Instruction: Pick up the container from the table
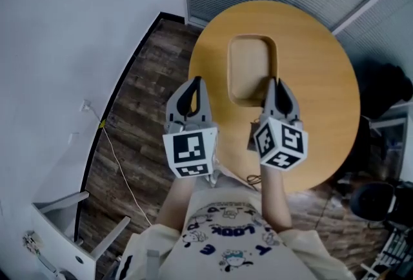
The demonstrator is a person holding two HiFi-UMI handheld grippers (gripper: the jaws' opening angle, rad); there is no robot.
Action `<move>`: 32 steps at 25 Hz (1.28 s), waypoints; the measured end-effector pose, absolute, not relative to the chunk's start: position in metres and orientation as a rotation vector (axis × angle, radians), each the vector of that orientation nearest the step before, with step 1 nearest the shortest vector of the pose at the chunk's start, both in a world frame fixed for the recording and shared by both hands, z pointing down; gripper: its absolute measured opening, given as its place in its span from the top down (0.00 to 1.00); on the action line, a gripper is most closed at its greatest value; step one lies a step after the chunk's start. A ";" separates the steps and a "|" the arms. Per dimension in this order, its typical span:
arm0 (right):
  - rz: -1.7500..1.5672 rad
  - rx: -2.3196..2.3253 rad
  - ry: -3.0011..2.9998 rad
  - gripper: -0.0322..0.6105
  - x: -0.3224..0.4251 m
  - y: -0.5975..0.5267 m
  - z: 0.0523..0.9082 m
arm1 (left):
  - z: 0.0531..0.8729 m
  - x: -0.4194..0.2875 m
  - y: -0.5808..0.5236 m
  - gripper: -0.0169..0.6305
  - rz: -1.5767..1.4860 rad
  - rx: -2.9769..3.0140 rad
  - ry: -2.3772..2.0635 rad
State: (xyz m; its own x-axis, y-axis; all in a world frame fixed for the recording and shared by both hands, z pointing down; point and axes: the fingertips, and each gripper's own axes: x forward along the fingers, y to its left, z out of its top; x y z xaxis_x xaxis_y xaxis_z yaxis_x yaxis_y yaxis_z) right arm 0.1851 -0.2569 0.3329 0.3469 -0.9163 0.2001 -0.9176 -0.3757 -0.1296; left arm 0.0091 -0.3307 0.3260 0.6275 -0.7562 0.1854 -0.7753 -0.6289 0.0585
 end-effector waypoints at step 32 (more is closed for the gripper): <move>0.150 2.632 -1.831 0.92 0.184 -0.244 0.274 | 0.268 -0.008 -0.330 0.97 0.089 2.784 -1.373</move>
State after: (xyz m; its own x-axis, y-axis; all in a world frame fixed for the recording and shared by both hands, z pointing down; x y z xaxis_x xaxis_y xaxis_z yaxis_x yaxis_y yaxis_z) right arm 0.1837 -0.2444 0.2738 0.3459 -0.9375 0.0380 -0.9311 -0.3479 -0.1093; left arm -0.0083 -0.3302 0.2684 0.6077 -0.7913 0.0675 -0.7934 -0.6087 0.0071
